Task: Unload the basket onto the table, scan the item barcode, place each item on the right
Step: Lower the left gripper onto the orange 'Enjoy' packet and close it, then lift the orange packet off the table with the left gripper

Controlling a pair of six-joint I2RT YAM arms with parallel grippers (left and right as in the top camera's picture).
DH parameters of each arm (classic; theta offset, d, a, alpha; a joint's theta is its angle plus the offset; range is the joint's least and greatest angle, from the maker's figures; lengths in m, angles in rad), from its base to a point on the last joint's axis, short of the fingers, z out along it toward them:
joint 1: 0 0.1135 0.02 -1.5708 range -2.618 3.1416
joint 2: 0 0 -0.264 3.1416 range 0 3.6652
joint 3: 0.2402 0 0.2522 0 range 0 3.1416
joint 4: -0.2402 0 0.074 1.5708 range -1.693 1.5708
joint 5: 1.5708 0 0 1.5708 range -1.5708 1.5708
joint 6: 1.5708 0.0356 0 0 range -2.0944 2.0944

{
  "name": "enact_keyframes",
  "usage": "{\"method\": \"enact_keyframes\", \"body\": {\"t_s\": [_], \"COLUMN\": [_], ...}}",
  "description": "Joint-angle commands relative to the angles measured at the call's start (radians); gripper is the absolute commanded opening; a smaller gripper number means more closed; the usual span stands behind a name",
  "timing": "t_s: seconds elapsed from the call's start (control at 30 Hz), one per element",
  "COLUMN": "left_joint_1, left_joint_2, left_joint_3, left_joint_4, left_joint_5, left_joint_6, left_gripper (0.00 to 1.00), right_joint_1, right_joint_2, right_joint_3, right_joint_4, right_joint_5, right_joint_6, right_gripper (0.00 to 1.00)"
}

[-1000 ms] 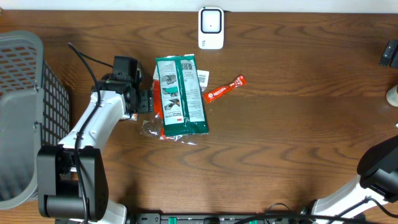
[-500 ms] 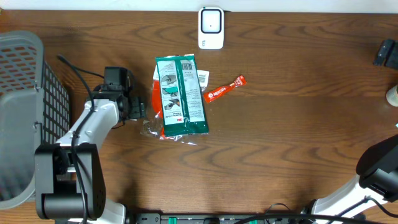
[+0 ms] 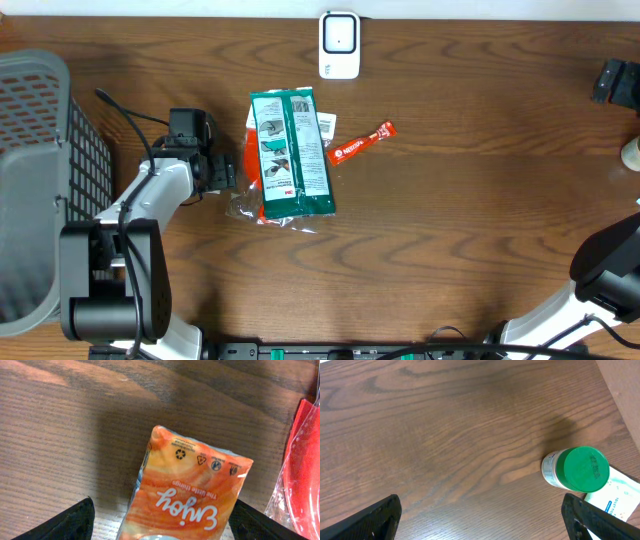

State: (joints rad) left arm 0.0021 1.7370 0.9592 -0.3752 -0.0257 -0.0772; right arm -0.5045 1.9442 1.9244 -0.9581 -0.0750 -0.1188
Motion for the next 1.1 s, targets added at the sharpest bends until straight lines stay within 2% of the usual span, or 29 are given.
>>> {"method": "enact_keyframes", "body": {"t_s": [0.0, 0.13, 0.23, 0.5, 0.53, 0.6, 0.8, 0.83, 0.97, 1.07], "left_joint_1": [0.002, 0.002, 0.002, 0.002, 0.002, 0.002, 0.002, 0.002, 0.002, 0.002], "left_joint_2": [0.012, 0.012, 0.013, 0.014, 0.014, 0.016, 0.034, 0.036, 0.04, 0.04], "left_joint_3": [-0.008, -0.008, -0.008, -0.008, -0.008, -0.008, -0.008, -0.008, -0.008, -0.008], "left_joint_4": [0.012, 0.026, 0.033, 0.033, 0.033, 0.033, 0.033, 0.032, 0.033, 0.034], "left_joint_5": [0.023, 0.045, 0.045, 0.045, 0.045, 0.044, 0.045, 0.045, 0.056, 0.098], "left_joint_6": [0.016, 0.016, 0.015, 0.015, 0.015, 0.015, 0.015, 0.014, 0.012, 0.012], "left_gripper": [0.83, 0.7, 0.57, 0.51, 0.51, 0.65, 0.66, 0.64, 0.43, 0.4], "right_joint_1": [0.005, 0.005, 0.005, 0.005, 0.005, 0.005, 0.008, 0.008, 0.008, 0.008], "right_joint_2": [-0.001, -0.001, -0.001, -0.001, -0.001, -0.001, -0.001, -0.001, -0.001, -0.001], "right_joint_3": [0.011, 0.011, 0.011, 0.011, 0.011, 0.011, 0.011, 0.011, 0.011, 0.011], "right_joint_4": [0.0, 0.0, -0.002, -0.003, -0.003, -0.003, -0.004, -0.004, -0.003, -0.003], "right_joint_5": [-0.005, -0.005, -0.005, -0.005, -0.005, -0.005, -0.006, -0.005, -0.005, -0.005], "right_joint_6": [0.014, 0.014, 0.014, 0.014, 0.014, 0.014, 0.014, 0.014, 0.014, 0.014], "right_gripper": [0.99, 0.99, 0.99, 0.99, 0.99, 0.99, 0.98, 0.98, 0.98, 0.98]}}
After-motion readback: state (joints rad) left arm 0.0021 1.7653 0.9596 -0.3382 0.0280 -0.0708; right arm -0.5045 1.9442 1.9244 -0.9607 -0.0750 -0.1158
